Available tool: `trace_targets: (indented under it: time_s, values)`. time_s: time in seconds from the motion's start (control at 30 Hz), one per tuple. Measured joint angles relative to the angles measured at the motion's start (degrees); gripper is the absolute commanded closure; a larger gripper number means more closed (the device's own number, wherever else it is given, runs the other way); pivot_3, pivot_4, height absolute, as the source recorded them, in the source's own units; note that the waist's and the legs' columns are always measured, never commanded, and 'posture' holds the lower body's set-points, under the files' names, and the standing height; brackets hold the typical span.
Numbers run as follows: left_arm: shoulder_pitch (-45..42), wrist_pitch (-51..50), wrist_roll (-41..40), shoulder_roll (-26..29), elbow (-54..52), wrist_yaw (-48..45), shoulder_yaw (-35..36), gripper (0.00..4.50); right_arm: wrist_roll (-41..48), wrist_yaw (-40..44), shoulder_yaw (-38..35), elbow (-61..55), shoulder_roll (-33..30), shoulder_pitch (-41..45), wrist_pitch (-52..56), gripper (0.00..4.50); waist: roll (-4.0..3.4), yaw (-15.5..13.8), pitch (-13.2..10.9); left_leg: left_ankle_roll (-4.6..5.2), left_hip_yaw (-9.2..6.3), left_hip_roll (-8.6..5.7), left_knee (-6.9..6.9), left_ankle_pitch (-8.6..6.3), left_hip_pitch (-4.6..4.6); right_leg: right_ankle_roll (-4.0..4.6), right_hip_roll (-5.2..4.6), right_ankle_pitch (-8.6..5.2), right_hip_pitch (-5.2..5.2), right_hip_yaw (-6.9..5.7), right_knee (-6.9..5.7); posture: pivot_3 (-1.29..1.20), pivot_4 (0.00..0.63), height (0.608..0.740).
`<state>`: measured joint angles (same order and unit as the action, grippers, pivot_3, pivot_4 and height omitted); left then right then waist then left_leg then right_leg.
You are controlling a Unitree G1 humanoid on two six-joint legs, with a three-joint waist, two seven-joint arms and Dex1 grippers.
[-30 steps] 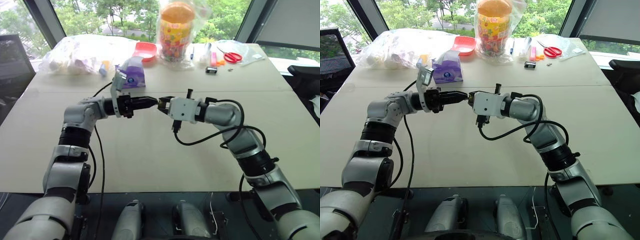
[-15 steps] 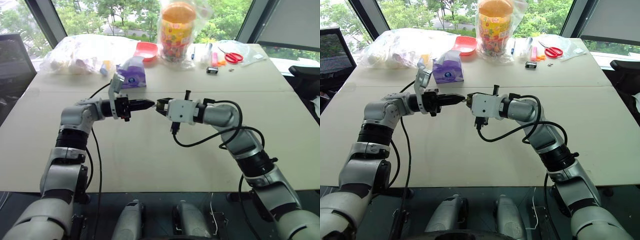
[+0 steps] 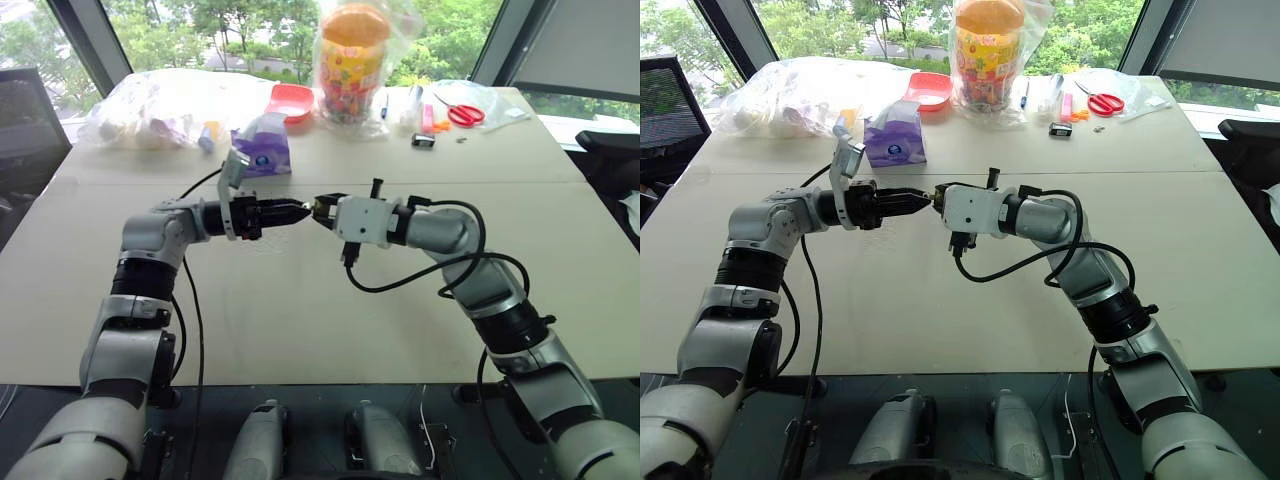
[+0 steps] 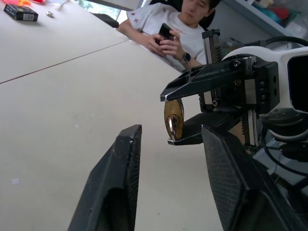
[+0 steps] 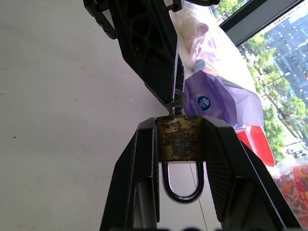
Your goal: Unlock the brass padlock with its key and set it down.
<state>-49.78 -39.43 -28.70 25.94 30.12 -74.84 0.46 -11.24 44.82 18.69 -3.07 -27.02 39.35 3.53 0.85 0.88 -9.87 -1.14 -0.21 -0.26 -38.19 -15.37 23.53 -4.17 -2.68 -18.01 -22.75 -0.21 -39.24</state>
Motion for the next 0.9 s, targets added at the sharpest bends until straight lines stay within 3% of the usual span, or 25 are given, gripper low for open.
trace_targets:
  time_s: [0.03, 0.3, 0.67, 0.73, 0.83, 0.9]
  values:
    - [0.00, 0.00, -0.01, 0.00, 0.00, -0.01, 0.00, 4.47, 0.00, 0.00, 0.00, 0.00, 0.00, 0.00, 0.00, 3.79, 0.00, 0.00, 0.00, 0.00, 0.00, 0.00, 0.00, 0.00, 0.00, 0.00, 0.00, 0.00, 0.00, 0.00, 0.00, 0.00, 0.150, 0.740]
    - [0.66, 4.50, 2.40, -0.01, -1.80, 0.29, -1.06, 4.47, 0.00, 0.23, 0.01, 0.02, -0.09, -0.01, 0.69, 3.79, 0.00, -0.03, 0.00, 0.00, 0.00, 0.00, 0.00, 0.00, 0.00, 0.00, 0.00, 0.00, 0.00, 0.00, 0.00, 0.00, 0.150, 0.740]
    - [1.93, 36.48, 18.66, 0.99, -3.92, 1.65, -9.26, 4.47, -0.31, 2.11, 0.33, 0.12, -0.93, -1.16, 2.29, 3.79, 0.00, -0.07, 0.00, 0.00, 0.01, 0.00, 0.01, 0.00, 0.00, 0.00, -0.01, 0.00, 0.00, 0.00, 0.02, 0.00, 0.150, 0.740]
    - [1.93, 35.46, 18.53, 0.99, -4.03, 1.28, -9.19, 4.47, -0.31, 2.27, 0.33, 0.12, -0.95, -1.18, 2.28, 3.79, 0.00, -0.04, 0.00, 0.01, 0.00, 0.00, 0.01, 0.00, 0.00, 0.00, 0.00, 0.00, 0.00, 0.00, 0.02, 0.00, 0.150, 0.740]
    - [1.99, 24.66, 15.18, 2.45, -5.86, -1.24, -8.88, 4.47, -0.21, 2.83, 0.88, -0.09, -0.56, -1.52, 2.17, 3.79, 0.00, 0.21, 0.00, 0.01, 0.01, 0.01, 0.01, -0.01, 0.00, 0.00, 0.04, 0.00, 0.00, 0.00, 0.01, 0.00, 0.150, 0.740]
    - [1.98, 15.34, 11.73, 4.04, -7.01, -3.51, -8.23, 3.90, 0.04, 2.92, 1.43, -0.79, -0.15, -1.77, 1.80, 3.79, 0.00, 0.29, 0.00, 0.01, 0.00, 0.02, 0.02, -0.01, 0.00, 0.00, 0.07, 0.00, 0.00, 0.00, 0.00, 0.00, 0.150, 0.740]
